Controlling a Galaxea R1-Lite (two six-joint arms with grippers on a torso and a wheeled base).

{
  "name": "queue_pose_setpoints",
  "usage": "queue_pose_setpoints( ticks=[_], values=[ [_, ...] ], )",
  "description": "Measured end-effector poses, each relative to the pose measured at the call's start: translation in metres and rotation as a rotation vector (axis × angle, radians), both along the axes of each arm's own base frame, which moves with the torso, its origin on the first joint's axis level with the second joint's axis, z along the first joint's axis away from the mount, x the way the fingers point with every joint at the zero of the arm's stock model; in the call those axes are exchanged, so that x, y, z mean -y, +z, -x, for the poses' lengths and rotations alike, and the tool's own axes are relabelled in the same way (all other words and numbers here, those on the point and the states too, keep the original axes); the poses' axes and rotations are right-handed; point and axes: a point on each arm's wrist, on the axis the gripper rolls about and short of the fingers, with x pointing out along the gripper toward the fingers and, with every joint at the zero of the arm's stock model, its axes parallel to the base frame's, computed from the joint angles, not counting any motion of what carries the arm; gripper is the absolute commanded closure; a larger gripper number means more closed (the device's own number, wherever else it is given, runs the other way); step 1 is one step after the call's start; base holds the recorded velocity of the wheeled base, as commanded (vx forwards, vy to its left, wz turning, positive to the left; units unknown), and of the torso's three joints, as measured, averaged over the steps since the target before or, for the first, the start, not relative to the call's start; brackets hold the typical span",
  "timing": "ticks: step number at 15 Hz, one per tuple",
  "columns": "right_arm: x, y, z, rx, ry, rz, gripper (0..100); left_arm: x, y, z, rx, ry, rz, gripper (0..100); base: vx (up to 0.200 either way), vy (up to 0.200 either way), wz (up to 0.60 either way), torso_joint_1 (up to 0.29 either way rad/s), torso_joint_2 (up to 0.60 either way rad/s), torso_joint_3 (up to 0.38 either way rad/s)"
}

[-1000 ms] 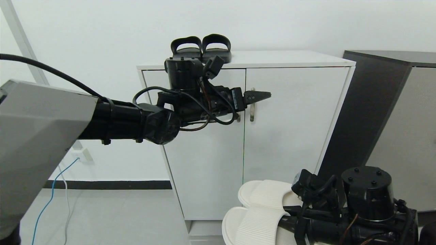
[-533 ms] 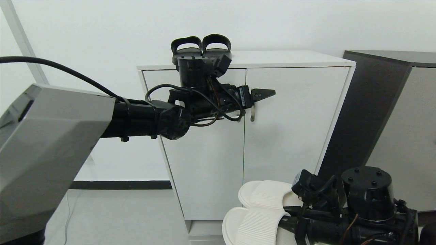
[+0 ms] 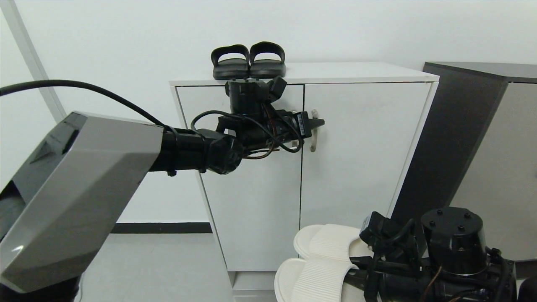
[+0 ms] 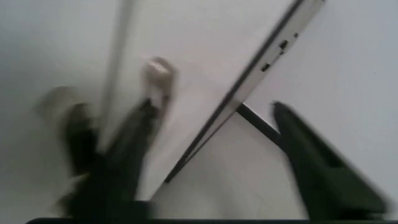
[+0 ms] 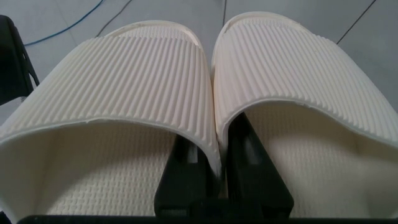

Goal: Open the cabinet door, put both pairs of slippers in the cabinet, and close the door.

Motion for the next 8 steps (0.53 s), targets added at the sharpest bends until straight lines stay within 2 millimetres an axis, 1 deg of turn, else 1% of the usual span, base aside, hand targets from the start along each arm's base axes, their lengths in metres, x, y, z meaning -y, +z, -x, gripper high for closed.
queue_pose_setpoints(
  ticks=[4,6,8],
  values=[
    [0.001,-0.002,0.002,0.016,0.020,0.017,100,-0.006,0.000,0.013,-0.013,-0.007,-0.010,100,0.000,0.000,0.00,0.000,0.00,0.000],
    [0.002,-0.002,0.004,0.015,0.025,0.020,100,-0.008,0.003,0.024,-0.011,-0.015,-0.007,100,0.000,0.000,0.00,0.000,0.00,0.000],
    [0.000,-0.001,0.009,0.018,0.044,0.016,100,-0.007,0.009,0.040,-0.010,-0.035,-0.007,100,0.000,0.000,0.00,0.000,0.00,0.000]
  ],
)
